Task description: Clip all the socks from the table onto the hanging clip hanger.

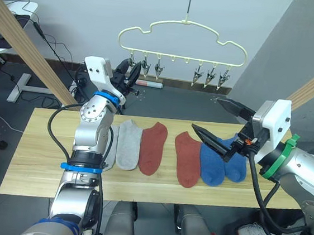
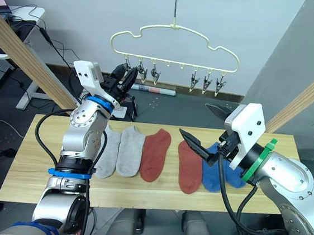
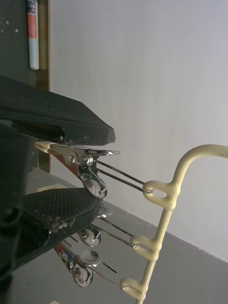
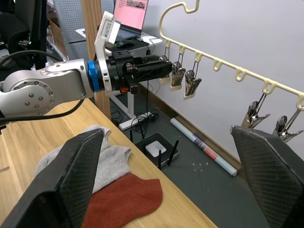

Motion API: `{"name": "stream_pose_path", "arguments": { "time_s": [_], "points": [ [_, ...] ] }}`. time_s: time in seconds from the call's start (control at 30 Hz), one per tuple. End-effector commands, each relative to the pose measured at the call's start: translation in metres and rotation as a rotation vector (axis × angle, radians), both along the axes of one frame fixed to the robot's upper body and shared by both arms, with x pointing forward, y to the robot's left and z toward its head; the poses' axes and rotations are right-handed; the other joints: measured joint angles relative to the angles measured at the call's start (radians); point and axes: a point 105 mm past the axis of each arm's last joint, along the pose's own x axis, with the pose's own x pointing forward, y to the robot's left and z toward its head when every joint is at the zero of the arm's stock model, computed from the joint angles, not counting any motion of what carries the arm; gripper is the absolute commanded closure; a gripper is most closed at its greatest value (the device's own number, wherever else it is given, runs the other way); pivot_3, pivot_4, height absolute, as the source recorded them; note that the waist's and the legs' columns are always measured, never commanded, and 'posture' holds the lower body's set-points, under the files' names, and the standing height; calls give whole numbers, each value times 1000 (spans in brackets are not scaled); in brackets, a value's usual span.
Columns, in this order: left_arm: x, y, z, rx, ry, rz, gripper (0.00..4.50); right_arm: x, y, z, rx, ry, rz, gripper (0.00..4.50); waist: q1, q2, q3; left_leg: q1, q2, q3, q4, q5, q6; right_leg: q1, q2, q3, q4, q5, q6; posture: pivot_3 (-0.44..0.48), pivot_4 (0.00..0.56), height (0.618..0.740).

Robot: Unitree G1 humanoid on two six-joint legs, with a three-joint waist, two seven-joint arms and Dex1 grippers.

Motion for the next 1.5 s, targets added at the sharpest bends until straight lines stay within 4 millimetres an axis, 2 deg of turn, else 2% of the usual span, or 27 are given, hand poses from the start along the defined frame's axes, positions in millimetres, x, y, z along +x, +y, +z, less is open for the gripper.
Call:
{"name": "stream_pose_path", "arguments": {
  "time_s": [0.03, 0.3, 0.5, 0.6, 0.8, 0.83, 0.93, 0.97, 1.07, 1.23, 1.33, 1.5],
  "points": [
    [-3, -3, 19, 2, -71, -5, 2843, -5, 4, 5, 8, -21, 29, 0, 0, 0, 0, 0, 0, 0, 0, 0, 0, 0, 0, 0, 0, 0, 0, -147, 361, 740],
    [-3, -3, 20, 6, -76, 1, 2843, -5, 4, 5, 10, -19, 31, 0, 0, 0, 0, 0, 0, 0, 0, 0, 0, 0, 0, 0, 0, 0, 0, -147, 361, 740],
    [-3, -2, 19, 5, -71, 0, 3996, -5, 5, 5, 16, -18, 30, 0, 0, 0, 0, 0, 0, 0, 0, 0, 0, -1, 0, 0, 0, 0, 0, -148, 357, 740],
    [-3, -3, 19, 8, -75, -2, 4407, -5, 4, 5, 17, -19, 30, 0, 0, 0, 0, 0, 0, 0, 0, 0, 0, -1, 0, 0, 0, 0, 0, -148, 357, 740],
    [-5, -3, 22, 12, -82, -5, 4483, -4, 3, 1, 9, -2, 17, 0, 0, 0, 0, 0, 0, 0, 0, 0, 0, -1, 0, 0, 0, 0, 0, -149, 356, 740],
    [-6, -4, 23, 24, -85, -10, 4483, 0, -3, -12, -9, 47, -28, 0, 0, 0, 0, 0, 0, 0, 0, 0, 0, -1, 0, 0, 0, 0, 0, -149, 356, 740],
    [-11, -10, 24, 66, -91, -34, 4484, 17, -37, -60, -31, 187, -270, 0, 6, 0, 0, -1, 0, -1, 0, 0, 0, -1, 0, -1, 0, -1, 1, -142, 363, 740],
    [-11, -11, 24, 74, -91, -38, 4484, 17, -43, -69, -35, 211, -305, 0, 7, 0, 0, -2, 0, -1, 0, 0, 0, -1, 0, -1, 0, -1, 1, -142, 363, 740],
    [-16, -16, 26, 83, -93, -65, 4484, 27, -76, -106, -22, 275, -532, 0, 3, 0, 0, -2, -1, 2, 0, 0, 0, -4, -1, 2, 1, -1, 1, -137, 374, 740],
    [-19, -19, 28, 102, -96, -84, 4484, 34, -97, -132, -12, 270, -686, 0, -1, 1, 3, -2, 0, 2, 0, 1, -1, -5, 0, 3, 4, -1, 1, -134, 382, 740],
    [-20, -24, 30, 105, -92, -103, 4484, 50, -113, -159, 50, 296, -819, 0, -2, -1, 5, -2, 0, 2, 0, 1, -2, -5, 1, 3, 4, -1, 1, -136, 384, 740],
    [-20, -26, 31, 111, -87, -119, 4484, 81, -127, -172, 113, 274, -913, 0, -2, 2, 10, -2, 0, 4, 0, 1, -2, -6, 0, 5, 4, -1, 1, -140, 390, 740]
  ]
}}
